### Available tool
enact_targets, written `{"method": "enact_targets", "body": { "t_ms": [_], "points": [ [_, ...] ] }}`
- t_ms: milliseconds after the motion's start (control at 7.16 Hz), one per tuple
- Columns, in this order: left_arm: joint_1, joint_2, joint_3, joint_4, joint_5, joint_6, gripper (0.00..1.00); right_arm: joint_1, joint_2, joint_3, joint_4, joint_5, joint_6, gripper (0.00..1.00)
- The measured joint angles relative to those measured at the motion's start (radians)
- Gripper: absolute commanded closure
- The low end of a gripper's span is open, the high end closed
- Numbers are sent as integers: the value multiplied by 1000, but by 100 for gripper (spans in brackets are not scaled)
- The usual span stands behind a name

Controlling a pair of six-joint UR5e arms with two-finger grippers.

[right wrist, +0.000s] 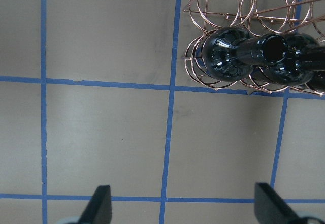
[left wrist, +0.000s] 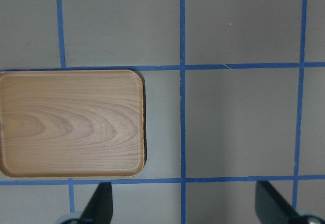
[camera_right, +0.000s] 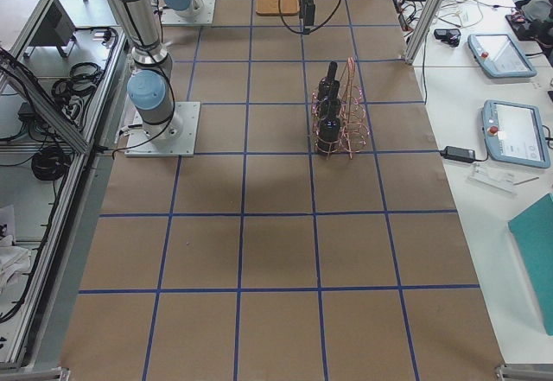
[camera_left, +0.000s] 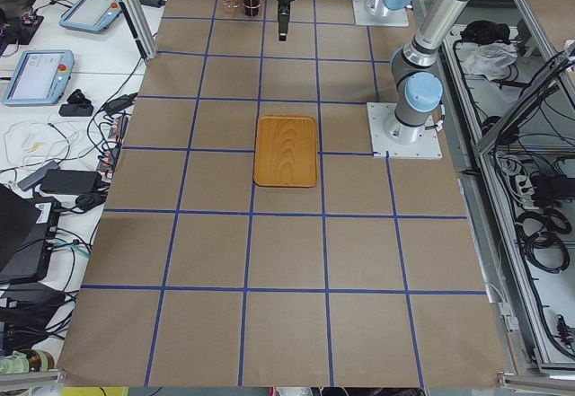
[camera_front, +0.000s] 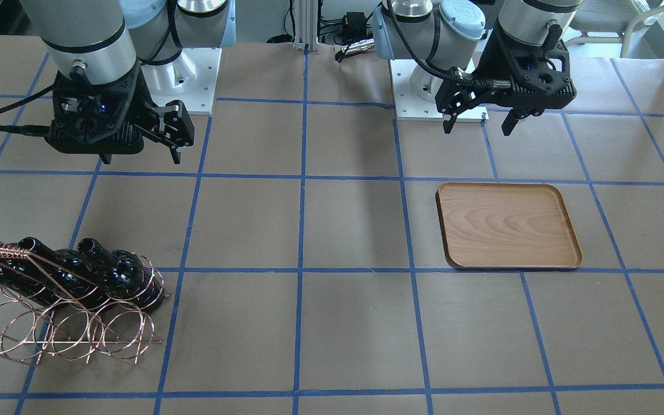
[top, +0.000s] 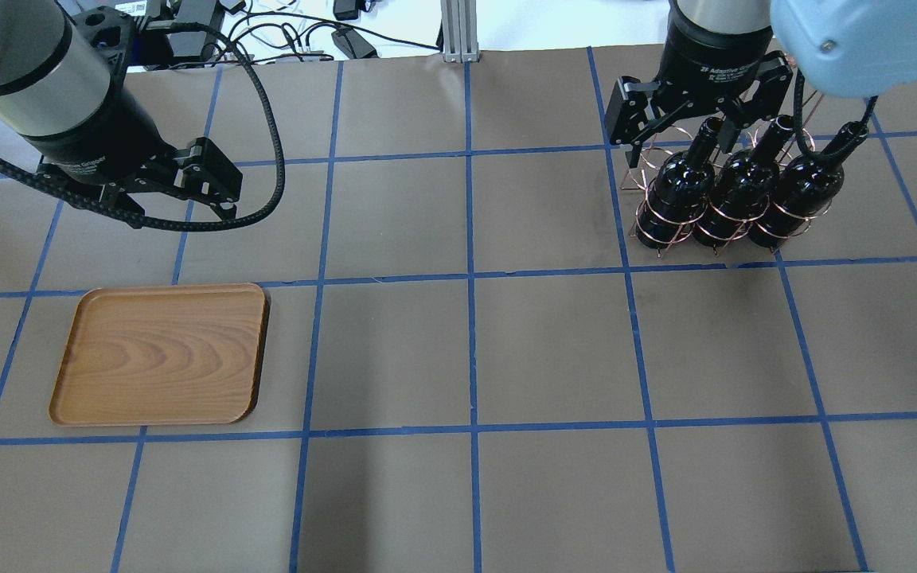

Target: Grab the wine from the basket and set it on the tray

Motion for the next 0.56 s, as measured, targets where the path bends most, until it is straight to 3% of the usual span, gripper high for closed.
{"method": "enact_targets", "body": {
  "t_ms": [559],
  "points": [
    [0, -2, 0, 0, 5, 1, 0, -10, 1, 2, 0, 1, -7, 0]
  ]
}}
